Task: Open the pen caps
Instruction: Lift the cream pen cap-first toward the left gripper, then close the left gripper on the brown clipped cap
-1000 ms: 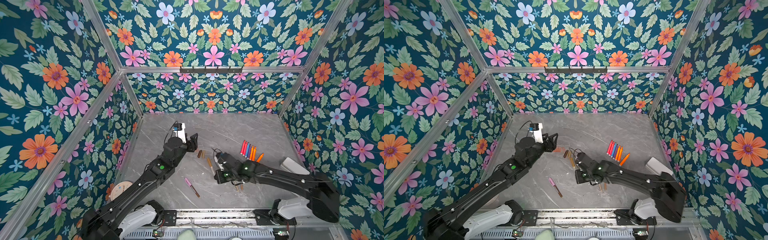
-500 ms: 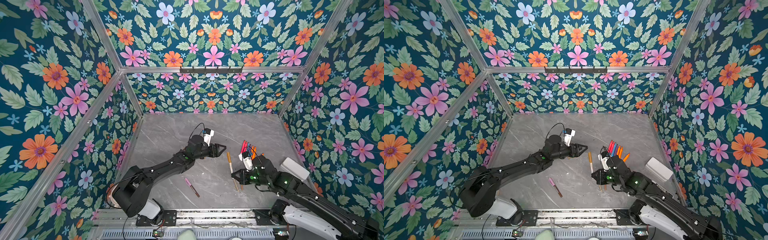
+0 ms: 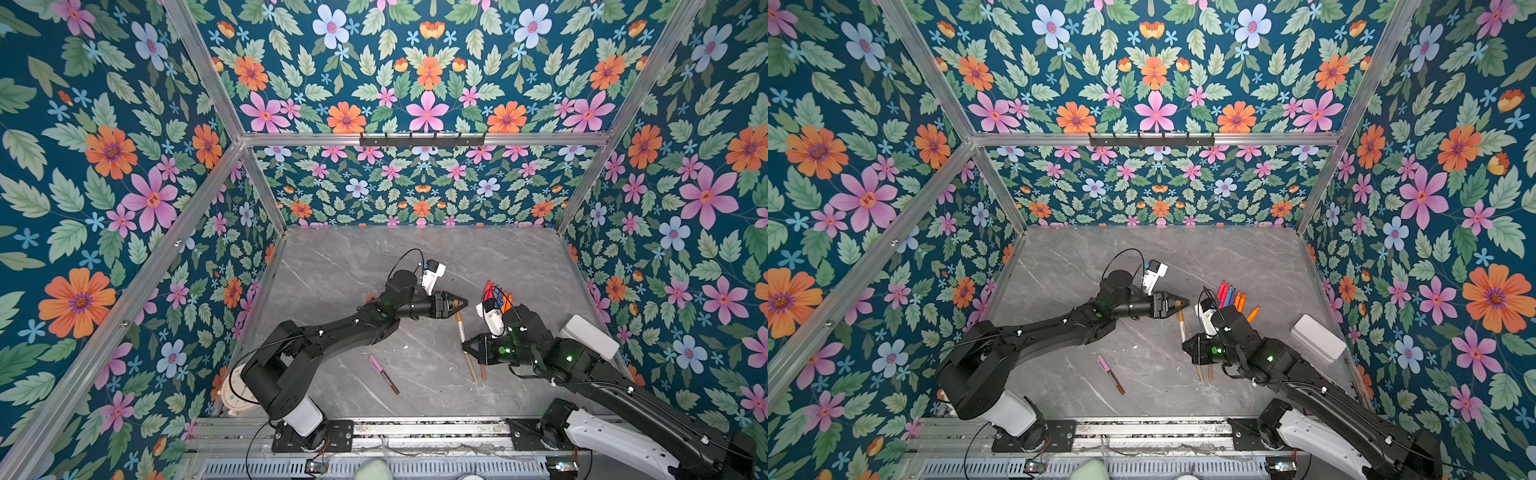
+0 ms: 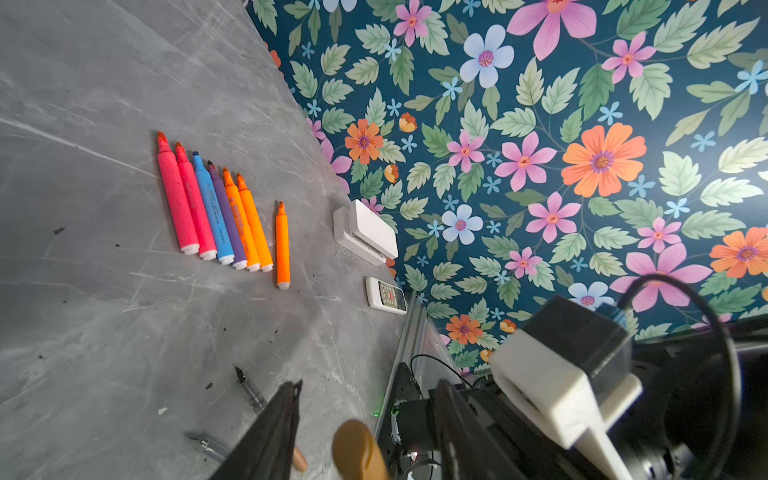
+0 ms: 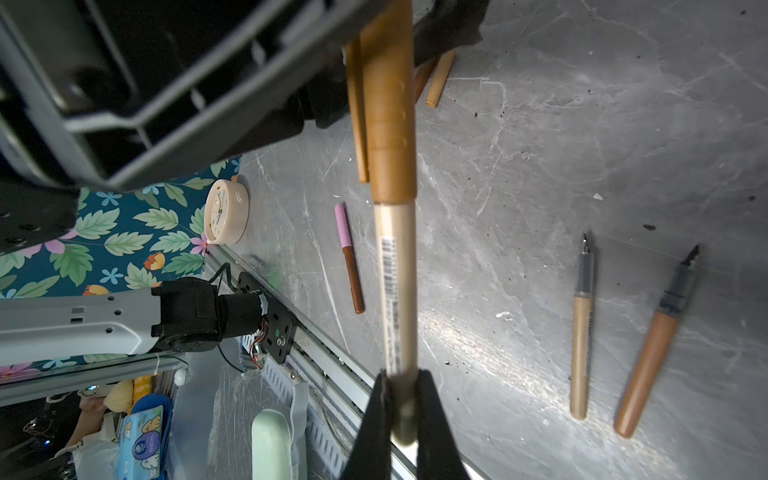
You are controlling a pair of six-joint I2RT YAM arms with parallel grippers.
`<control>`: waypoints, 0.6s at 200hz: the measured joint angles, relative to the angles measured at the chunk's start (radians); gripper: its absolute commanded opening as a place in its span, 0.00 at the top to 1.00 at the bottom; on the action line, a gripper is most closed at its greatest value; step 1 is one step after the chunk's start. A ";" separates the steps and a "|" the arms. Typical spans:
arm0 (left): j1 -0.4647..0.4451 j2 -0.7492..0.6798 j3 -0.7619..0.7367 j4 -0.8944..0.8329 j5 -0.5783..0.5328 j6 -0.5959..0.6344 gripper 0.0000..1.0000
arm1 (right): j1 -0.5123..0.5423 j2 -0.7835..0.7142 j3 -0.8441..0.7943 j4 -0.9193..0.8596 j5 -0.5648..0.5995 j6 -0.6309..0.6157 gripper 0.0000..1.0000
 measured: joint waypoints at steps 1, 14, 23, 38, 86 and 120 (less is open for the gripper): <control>0.000 0.000 0.000 0.000 0.002 -0.001 0.54 | 0.000 0.001 0.000 0.000 0.000 0.000 1.00; -0.004 0.008 0.006 0.000 0.015 -0.006 0.64 | -0.002 0.006 0.003 0.000 0.000 -0.003 1.00; -0.006 0.014 0.011 0.001 0.025 -0.006 0.76 | -0.002 0.008 0.003 0.000 0.000 -0.005 1.00; -0.007 0.023 0.016 0.006 0.042 -0.021 0.96 | -0.002 0.009 0.004 -0.002 0.002 -0.013 1.00; -0.014 0.053 0.026 0.086 0.111 -0.077 1.00 | -0.003 0.007 0.008 -0.038 0.009 -0.033 0.80; -0.013 0.064 0.022 0.145 0.139 -0.112 1.00 | -0.008 0.016 0.010 -0.037 0.029 -0.028 0.68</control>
